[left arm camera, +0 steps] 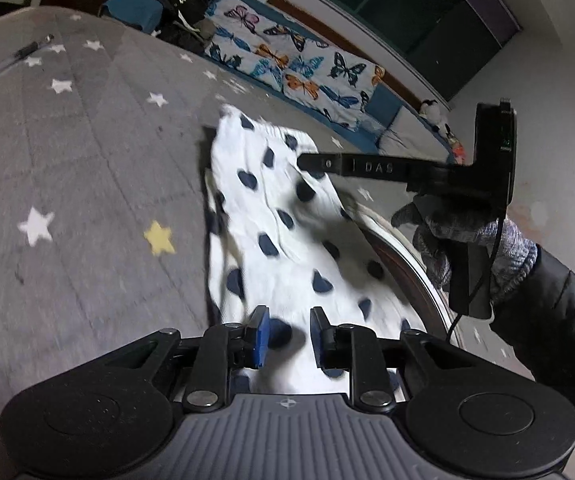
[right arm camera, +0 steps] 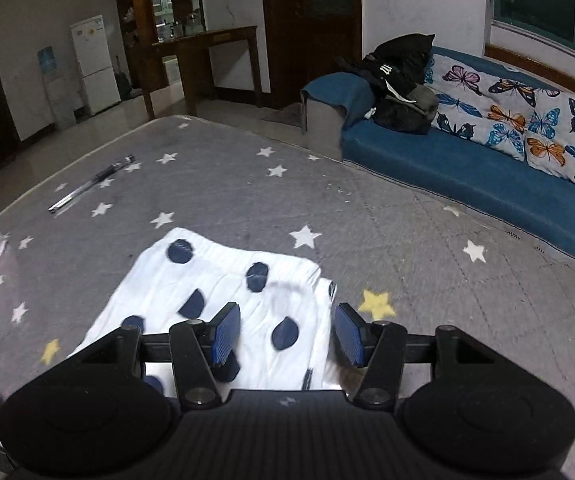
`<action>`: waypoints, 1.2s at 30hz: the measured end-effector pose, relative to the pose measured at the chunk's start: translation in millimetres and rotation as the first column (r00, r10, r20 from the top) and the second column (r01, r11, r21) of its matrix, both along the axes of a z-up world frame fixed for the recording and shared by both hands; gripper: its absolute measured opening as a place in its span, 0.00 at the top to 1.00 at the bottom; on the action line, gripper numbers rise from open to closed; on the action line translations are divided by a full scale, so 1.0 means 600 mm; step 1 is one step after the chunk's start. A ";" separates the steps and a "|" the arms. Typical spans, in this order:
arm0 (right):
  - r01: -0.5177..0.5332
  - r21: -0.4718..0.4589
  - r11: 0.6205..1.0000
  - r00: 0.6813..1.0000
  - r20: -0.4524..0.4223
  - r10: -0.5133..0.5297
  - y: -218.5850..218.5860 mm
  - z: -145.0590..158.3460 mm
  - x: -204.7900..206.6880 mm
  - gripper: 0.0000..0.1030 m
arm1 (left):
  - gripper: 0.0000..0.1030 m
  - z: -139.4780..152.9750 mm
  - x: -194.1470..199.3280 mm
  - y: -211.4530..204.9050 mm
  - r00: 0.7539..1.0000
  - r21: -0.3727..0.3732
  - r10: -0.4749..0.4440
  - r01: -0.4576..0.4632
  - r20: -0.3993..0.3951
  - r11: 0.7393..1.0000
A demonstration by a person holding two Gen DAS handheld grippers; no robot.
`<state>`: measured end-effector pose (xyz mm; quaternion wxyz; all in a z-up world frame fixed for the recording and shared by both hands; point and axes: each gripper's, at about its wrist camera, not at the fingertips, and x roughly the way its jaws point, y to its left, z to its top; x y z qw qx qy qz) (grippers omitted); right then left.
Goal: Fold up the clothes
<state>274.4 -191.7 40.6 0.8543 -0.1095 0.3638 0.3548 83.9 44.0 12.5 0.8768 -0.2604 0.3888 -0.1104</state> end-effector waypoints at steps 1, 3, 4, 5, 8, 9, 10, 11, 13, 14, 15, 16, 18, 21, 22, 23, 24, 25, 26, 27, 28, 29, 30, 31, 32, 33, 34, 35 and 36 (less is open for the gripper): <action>0.002 0.000 1.000 1.000 -0.002 -0.002 0.002 -0.003 0.005 0.48 | 0.76 0.001 0.001 0.003 1.000 0.004 0.010 -0.010 0.003 1.000; 0.006 0.006 1.000 1.000 -0.010 -0.006 0.007 -0.008 0.013 0.48 | 0.76 0.002 0.003 0.007 1.000 0.008 0.026 -0.026 0.007 1.000; 0.007 0.010 1.000 1.000 -0.013 -0.007 0.009 -0.009 0.017 0.48 | 0.76 0.003 0.003 0.008 1.000 0.007 0.029 -0.029 0.007 1.000; 0.008 0.013 1.000 1.000 -0.017 -0.007 0.011 -0.011 0.021 0.48 | 0.76 0.003 0.003 0.010 0.999 0.005 0.033 -0.033 0.007 0.999; 0.005 0.017 1.000 1.000 -0.021 -0.005 0.017 -0.018 0.028 0.48 | 0.75 0.006 0.002 0.011 0.999 0.004 0.039 -0.039 0.008 0.999; 0.004 0.018 1.000 1.000 -0.019 -0.003 0.020 -0.020 0.029 0.48 | 0.75 0.007 0.001 0.009 0.999 0.006 0.037 -0.037 0.009 0.999; 0.002 0.020 1.000 1.000 -0.018 -0.002 0.021 -0.021 0.029 0.48 | 0.74 0.009 0.000 0.008 0.999 0.009 0.036 -0.036 0.012 0.999; 0.002 0.025 1.000 1.000 -0.020 -0.002 0.021 -0.021 0.029 0.49 | 0.73 0.010 -0.001 0.006 0.999 0.011 0.035 -0.035 0.014 0.999; 0.002 0.034 0.999 1.000 -0.026 -0.001 0.021 -0.021 0.029 0.55 | 0.71 0.011 -0.001 0.003 0.999 0.014 0.037 -0.037 0.013 0.999; 0.002 0.040 0.999 1.000 -0.029 -0.001 0.021 -0.020 0.029 0.64 | 0.70 0.010 -0.001 0.001 0.999 0.015 0.038 -0.038 0.012 0.999; 0.003 0.049 0.999 0.999 -0.036 -0.001 0.019 -0.019 0.029 0.68 | 0.70 0.010 -0.001 -0.001 0.999 0.020 0.038 -0.038 0.011 0.999; 0.005 0.063 0.998 0.999 -0.046 -0.003 0.015 -0.016 0.030 0.76 | 0.69 0.011 -0.001 -0.003 0.999 0.025 0.037 -0.038 0.012 0.999; 0.005 0.090 0.996 0.999 -0.055 0.000 0.008 -0.009 0.027 0.81 | 0.67 0.011 -0.003 -0.006 0.999 0.034 0.038 -0.039 0.013 0.999; -0.008 0.131 0.991 0.999 -0.049 0.015 -0.001 0.008 0.011 0.85 | 0.64 0.011 -0.007 -0.007 0.999 0.037 0.047 -0.047 0.014 0.998; -0.017 0.141 0.990 0.999 -0.040 0.022 -0.003 0.015 0.004 0.85 | 0.64 0.012 -0.009 -0.007 0.999 0.037 0.049 -0.050 0.014 0.998; -0.025 0.150 0.988 0.999 -0.032 0.030 -0.006 0.022 -0.003 0.85 | 0.63 0.013 -0.011 -0.008 0.999 0.037 0.051 -0.052 0.014 0.998; -0.032 0.158 0.987 0.999 -0.026 0.037 -0.008 0.029 -0.010 0.85 | 0.62 0.014 -0.014 -0.008 0.998 0.039 0.053 -0.054 0.015 0.998; -0.039 0.165 0.986 0.999 -0.020 0.043 -0.010 0.038 -0.018 0.85 | 0.60 0.015 -0.016 -0.008 0.998 0.041 0.055 -0.055 0.017 0.998; -0.046 0.171 0.984 0.999 -0.013 0.049 -0.012 0.046 -0.027 0.86 | 0.59 0.017 -0.021 -0.007 0.998 0.043 0.057 -0.058 0.018 0.997; -0.054 0.178 0.983 0.998 -0.007 0.056 -0.015 0.054 -0.035 0.86 | 0.59 0.018 -0.026 -0.006 0.998 0.044 0.059 -0.060 0.019 0.997; -0.063 0.185 0.981 0.998 -0.002 0.064 -0.017 0.061 -0.045 0.86 | 0.58 0.019 -0.031 -0.004 0.998 0.045 0.063 -0.064 0.019 0.997; -0.072 0.189 0.979 0.997 0.004 0.073 -0.019 0.068 -0.055 0.86 | 0.56 0.020 -0.037 -0.002 0.998 0.046 0.068 -0.069 0.019 0.997; -0.080 0.194 0.978 0.997 0.010 0.080 -0.021 0.076 -0.066 0.86 | 0.56 0.021 -0.044 0.000 0.997 0.046 0.073 -0.074 0.019 0.996; -0.089 0.199 0.976 0.996 0.015 0.087 -0.024 0.084 -0.078 0.86 | 0.56 0.022 -0.051 0.003 0.997 0.045 0.078 -0.079 0.017 0.996; -0.096 0.205 0.974 0.995 0.020 0.094 -0.027 0.092 -0.089 0.86 | 0.56 0.022 -0.059 0.006 0.996 0.042 0.083 -0.084 0.016 0.996; -0.103 0.216 0.971 0.995 0.021 0.101 -0.030 0.099 -0.100 0.86 | 0.55 0.023 -0.066 0.009 0.996 0.039 0.088 -0.089 0.015 0.995; -0.109 0.225 0.968 0.994 0.022 0.107 -0.034 0.105 -0.111 0.86 | 0.55 0.024 -0.074 0.013 0.996 0.037 0.093 -0.094 0.014 0.995; -0.115 0.233 0.966 0.993 0.021 0.113 -0.038 0.110 -0.122 0.86 | 0.55 0.025 -0.084 0.017 0.995 0.037 0.099 -0.099 0.015 0.994; -0.121 0.240 0.963 0.993 0.020 0.119 -0.042 0.116 -0.134 0.86 | 0.55 0.026 -0.092 0.021 0.994 0.037 0.104 -0.104 0.016 0.994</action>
